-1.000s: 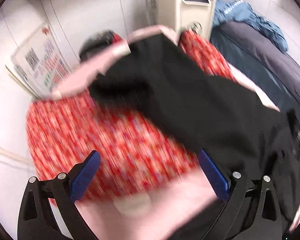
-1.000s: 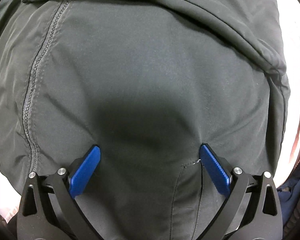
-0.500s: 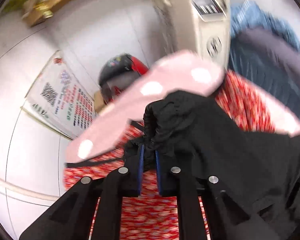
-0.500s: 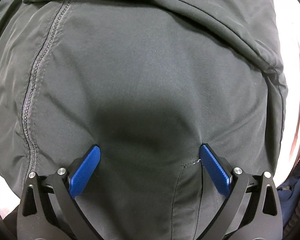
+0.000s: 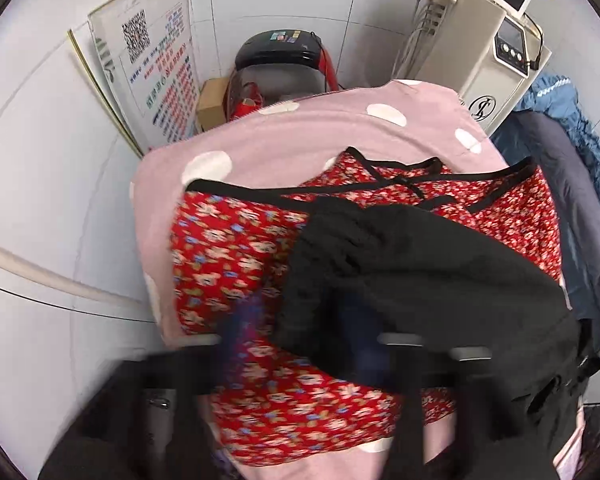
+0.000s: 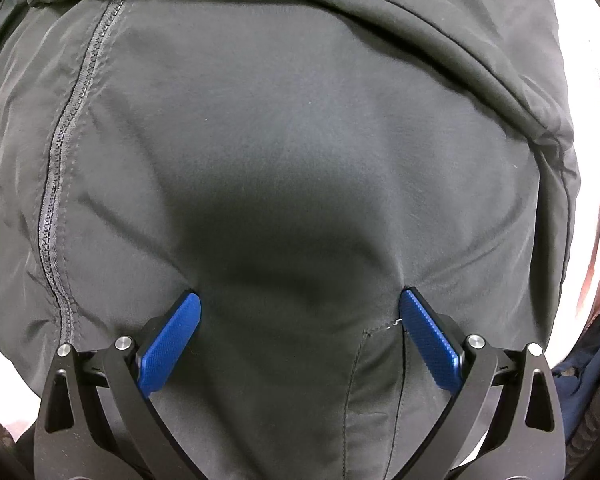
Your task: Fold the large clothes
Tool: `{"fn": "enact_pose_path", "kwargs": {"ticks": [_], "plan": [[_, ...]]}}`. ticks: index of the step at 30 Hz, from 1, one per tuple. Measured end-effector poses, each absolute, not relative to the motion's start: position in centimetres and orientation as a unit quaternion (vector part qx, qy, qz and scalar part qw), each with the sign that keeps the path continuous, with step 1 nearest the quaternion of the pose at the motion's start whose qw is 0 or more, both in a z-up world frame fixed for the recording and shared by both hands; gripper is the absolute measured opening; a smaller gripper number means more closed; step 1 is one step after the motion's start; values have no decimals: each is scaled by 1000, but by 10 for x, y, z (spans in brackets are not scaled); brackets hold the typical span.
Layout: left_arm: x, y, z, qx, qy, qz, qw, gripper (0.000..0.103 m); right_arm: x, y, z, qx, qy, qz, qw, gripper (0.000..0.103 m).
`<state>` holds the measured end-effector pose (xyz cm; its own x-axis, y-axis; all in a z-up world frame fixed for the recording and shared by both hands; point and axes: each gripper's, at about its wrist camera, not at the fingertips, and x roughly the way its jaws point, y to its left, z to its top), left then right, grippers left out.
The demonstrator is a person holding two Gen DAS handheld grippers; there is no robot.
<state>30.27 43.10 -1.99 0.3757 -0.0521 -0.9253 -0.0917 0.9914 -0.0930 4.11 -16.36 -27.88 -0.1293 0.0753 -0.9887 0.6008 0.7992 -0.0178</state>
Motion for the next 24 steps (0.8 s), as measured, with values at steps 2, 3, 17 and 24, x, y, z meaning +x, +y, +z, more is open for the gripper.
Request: {"fn": "enact_pose_path", "kwargs": {"ticks": [2, 3, 17, 24], "plan": [[301, 427, -20, -76, 541, 7, 838, 97, 42, -164, -279, 235, 722, -213, 615, 98], [301, 425, -20, -75, 538, 4, 840, 97, 43, -165, -279, 235, 722, -213, 615, 98], [314, 399, -60, -26, 580, 49, 813, 63, 42, -165, -279, 234, 712, -216, 626, 98], [291, 323, 14, 34, 503, -26, 863, 7, 39, -164, -278, 235, 710, -216, 628, 98]]}}
